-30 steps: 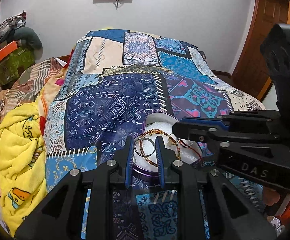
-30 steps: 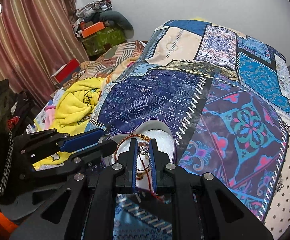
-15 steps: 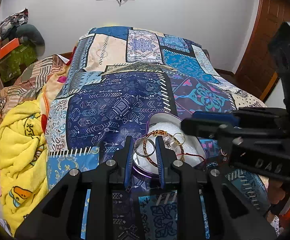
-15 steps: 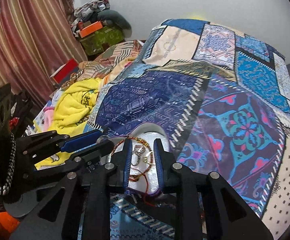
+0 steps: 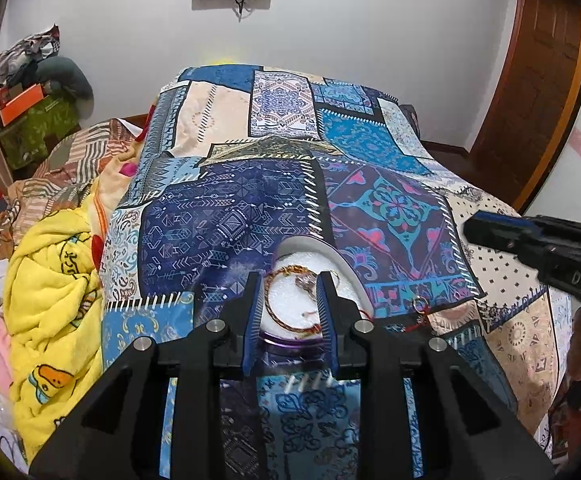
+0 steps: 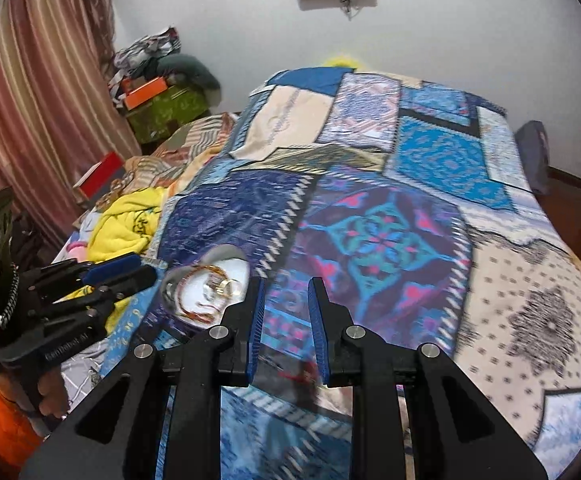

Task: Organize jewelry
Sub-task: 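Grasp the red string bracelet with the left tool and lift it toward the tin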

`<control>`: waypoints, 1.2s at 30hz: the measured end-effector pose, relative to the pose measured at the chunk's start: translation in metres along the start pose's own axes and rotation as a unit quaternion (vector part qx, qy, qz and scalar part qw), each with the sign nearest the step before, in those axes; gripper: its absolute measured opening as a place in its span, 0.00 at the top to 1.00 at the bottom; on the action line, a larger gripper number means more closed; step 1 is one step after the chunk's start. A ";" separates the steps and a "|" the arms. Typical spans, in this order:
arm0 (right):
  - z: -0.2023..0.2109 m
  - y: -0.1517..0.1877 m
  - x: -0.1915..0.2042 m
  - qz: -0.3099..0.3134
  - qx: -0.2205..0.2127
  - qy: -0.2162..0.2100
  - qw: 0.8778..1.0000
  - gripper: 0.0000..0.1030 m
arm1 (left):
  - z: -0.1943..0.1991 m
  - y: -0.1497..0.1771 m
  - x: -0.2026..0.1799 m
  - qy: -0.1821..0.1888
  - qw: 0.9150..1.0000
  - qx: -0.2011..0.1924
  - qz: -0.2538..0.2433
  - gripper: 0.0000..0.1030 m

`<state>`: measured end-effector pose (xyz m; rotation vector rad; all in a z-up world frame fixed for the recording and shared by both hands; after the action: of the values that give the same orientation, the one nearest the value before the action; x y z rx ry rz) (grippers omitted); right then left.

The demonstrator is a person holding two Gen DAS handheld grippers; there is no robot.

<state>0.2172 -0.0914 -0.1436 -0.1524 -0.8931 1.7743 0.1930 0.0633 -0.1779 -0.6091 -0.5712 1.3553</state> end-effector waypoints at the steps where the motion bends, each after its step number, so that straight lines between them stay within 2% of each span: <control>1: 0.004 0.000 -0.005 -0.003 -0.002 0.004 1.000 0.81 | 0.001 0.001 -0.003 0.000 1.000 0.002 -0.001 0.73; 4: 0.015 0.005 -0.021 -0.011 -0.005 0.018 1.000 0.79 | 0.001 0.008 -0.013 0.003 1.000 0.011 -0.002 0.65; 5: 0.017 0.006 -0.027 -0.013 -0.005 0.023 1.000 0.77 | 0.000 0.011 -0.018 0.005 1.000 0.017 -0.003 0.65; 7: 0.022 0.011 -0.039 -0.019 -0.007 0.035 0.999 0.68 | -0.002 0.016 -0.025 0.010 1.000 0.026 -0.005 0.65; 9: 0.027 0.016 -0.052 -0.022 -0.009 0.047 0.999 0.66 | -0.006 0.020 -0.034 0.019 0.999 0.036 -0.005 0.65; 19: 0.023 0.040 -0.098 -0.041 0.024 0.078 0.996 0.66 | -0.037 0.038 -0.070 0.048 0.995 0.082 -0.010 0.65; 24: 0.009 0.056 -0.104 -0.038 0.056 0.071 0.995 0.66 | -0.055 0.046 -0.073 0.050 0.993 0.104 -0.011 0.65; 36: -0.032 0.066 -0.097 -0.013 0.096 0.045 0.994 0.66 | -0.071 0.040 -0.081 0.069 0.992 0.101 -0.022 0.65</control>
<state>0.2211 -0.1674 -0.2383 -0.0950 -0.6524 1.8043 0.2032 -0.0173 -0.2586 -0.5179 -0.3293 1.2982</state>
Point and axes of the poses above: each gripper's, at about its wrist camera, not at the fingertips, and z roughly against the way its jaws point, x to its left, y to its underside, the point moved 5 cm from there along -z, roughly the way its jaws point, and after that the axes turned 10 degrees about -z, right-handed, at the moved point
